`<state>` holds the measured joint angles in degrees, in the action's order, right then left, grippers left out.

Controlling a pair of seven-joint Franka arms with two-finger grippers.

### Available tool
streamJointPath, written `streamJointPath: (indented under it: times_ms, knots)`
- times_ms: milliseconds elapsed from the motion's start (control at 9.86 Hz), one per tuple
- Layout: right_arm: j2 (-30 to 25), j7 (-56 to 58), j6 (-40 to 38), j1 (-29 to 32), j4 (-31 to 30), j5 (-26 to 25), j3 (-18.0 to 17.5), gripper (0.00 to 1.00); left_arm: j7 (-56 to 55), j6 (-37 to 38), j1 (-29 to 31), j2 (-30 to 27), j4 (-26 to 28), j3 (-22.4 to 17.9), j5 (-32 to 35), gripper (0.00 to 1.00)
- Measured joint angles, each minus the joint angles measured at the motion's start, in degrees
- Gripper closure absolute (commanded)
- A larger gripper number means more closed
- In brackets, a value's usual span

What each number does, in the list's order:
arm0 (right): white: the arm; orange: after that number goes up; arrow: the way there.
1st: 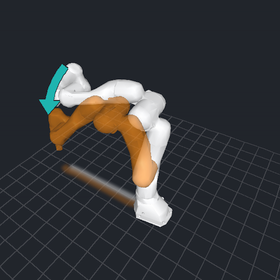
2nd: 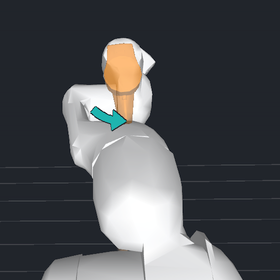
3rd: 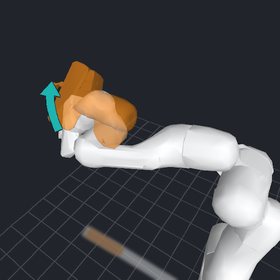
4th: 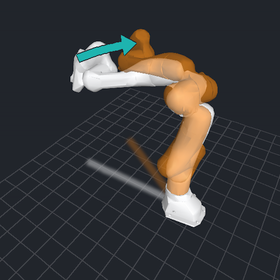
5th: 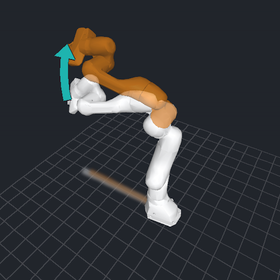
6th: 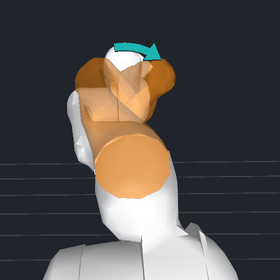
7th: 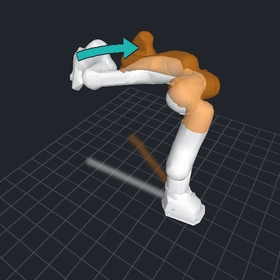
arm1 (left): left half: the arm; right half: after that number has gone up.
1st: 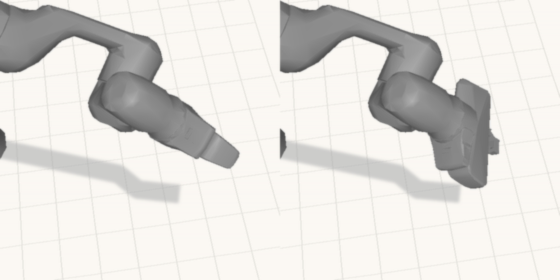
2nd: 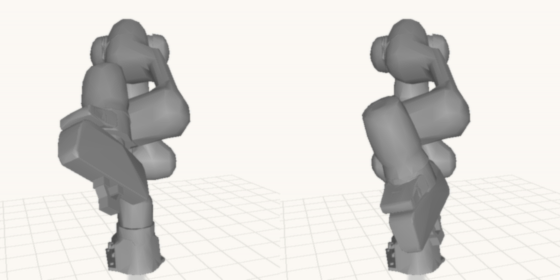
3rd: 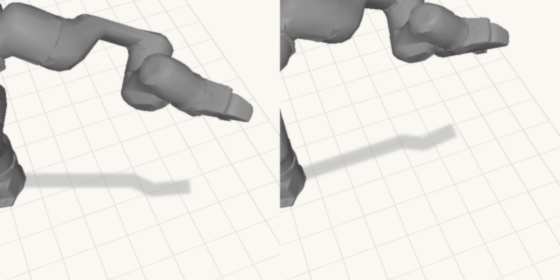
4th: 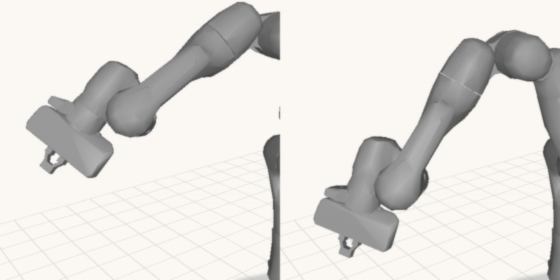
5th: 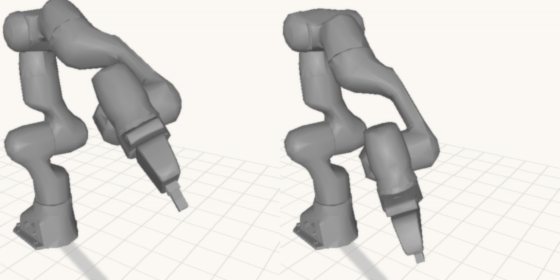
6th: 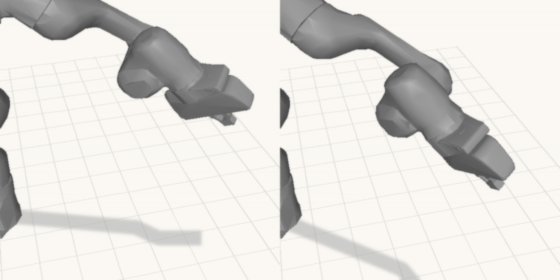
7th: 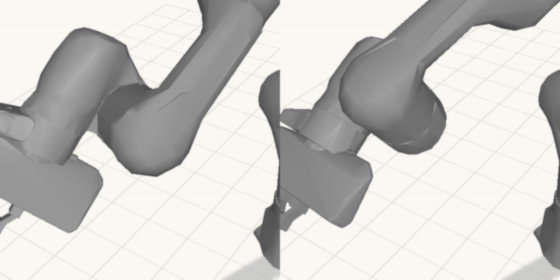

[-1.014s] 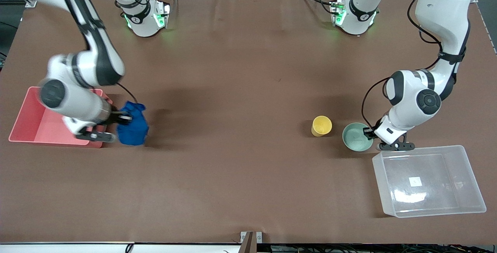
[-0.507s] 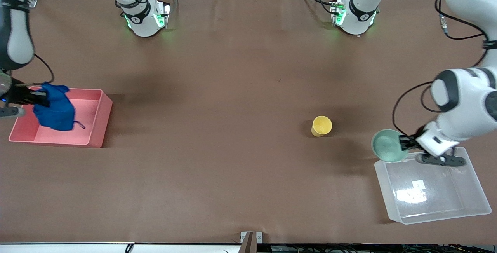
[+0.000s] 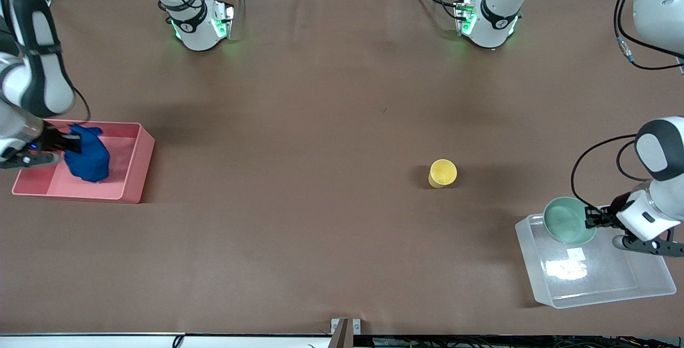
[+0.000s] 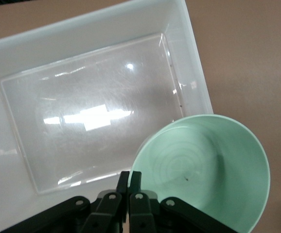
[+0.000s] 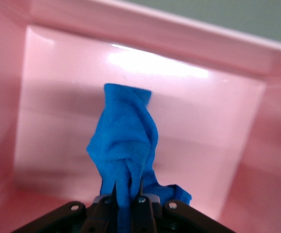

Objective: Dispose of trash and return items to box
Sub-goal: 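Release the cloth in the bin while the left gripper lowers the bowl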

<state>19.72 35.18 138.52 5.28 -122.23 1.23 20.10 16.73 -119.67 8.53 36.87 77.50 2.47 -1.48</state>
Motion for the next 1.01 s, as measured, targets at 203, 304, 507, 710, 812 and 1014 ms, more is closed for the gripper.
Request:
streamJointPath:
  times_ms: [203, 304, 507, 710, 812, 1014]
  knots:
    - [4.28, -0.01, 1.87, -0.63, 0.36, 0.79, -0.34, 0.0, 0.46, -1.12, 0.06, 5.24, -4.98, -0.78, 0.0, 1.0]
    - [4.44, -0.01, 1.87, -0.7, 0.74, 0.8, -0.36, 0.0, 0.89, -3.39, 0.12, 7.67, -6.15, -1.58, 0.0, 1.0]
    - [3.93, -0.21, 0.45, -0.75, 3.31, 0.88, -0.36, 0.0, 1.14, -8.12, 0.28, 11.4, -6.85, -3.73, 0.0, 1.0]
    - [0.07, -5.46, -11.2, -0.88, 9.84, 1.07, -0.62, 0.0, 1.17, -11.32, 0.5, 13.97, -7.0, -5.06, 0.0, 0.96]
    - [-3.04, -9.55, -19.04, -0.89, 14.18, 1.1, -1.63, 0.0, 1.17, -12.75, 0.52, 14.96, -7.03, -5.16, 0.0, 0.74]
    - [-9.27, -20.34, -31.28, -0.87, 21.6, 1.13, -5.4, 0.0, 0.52, -14.02, 0.38, 15.81, -7.12, -5.13, 0.0, 0.26]
